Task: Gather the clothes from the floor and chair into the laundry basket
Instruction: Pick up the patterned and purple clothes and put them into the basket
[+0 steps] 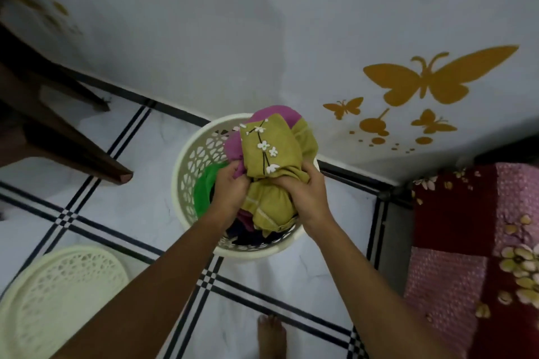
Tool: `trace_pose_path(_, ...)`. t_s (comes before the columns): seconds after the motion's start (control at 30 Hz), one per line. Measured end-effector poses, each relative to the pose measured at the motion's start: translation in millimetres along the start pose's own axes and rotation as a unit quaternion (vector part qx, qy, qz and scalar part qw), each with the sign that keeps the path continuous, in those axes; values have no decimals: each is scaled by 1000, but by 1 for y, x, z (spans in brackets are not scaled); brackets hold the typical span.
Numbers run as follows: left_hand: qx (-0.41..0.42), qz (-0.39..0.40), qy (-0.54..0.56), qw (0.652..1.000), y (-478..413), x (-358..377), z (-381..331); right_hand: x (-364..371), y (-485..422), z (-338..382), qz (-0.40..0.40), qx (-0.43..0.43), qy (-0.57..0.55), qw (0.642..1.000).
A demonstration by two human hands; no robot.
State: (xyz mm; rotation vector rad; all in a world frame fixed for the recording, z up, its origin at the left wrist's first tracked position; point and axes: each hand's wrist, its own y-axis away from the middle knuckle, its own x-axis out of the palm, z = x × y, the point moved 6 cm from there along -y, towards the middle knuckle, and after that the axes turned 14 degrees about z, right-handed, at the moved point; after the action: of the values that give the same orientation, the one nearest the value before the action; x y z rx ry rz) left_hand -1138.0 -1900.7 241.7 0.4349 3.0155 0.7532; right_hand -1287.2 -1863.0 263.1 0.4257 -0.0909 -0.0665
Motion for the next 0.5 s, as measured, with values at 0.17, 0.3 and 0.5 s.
trace_pose_path(0.17,1,-2,-330,944,-27,-34,31,24,-34,-55,82,61,138,985)
trace_pose_path(0.3,62,-2,-551,832,-39,-74,45,63,-47,-86,79,70,293,950)
trace_pose_path(0.5,17,216,-767,604,-59,-115,78,129,-44,-141,176,183,480,840)
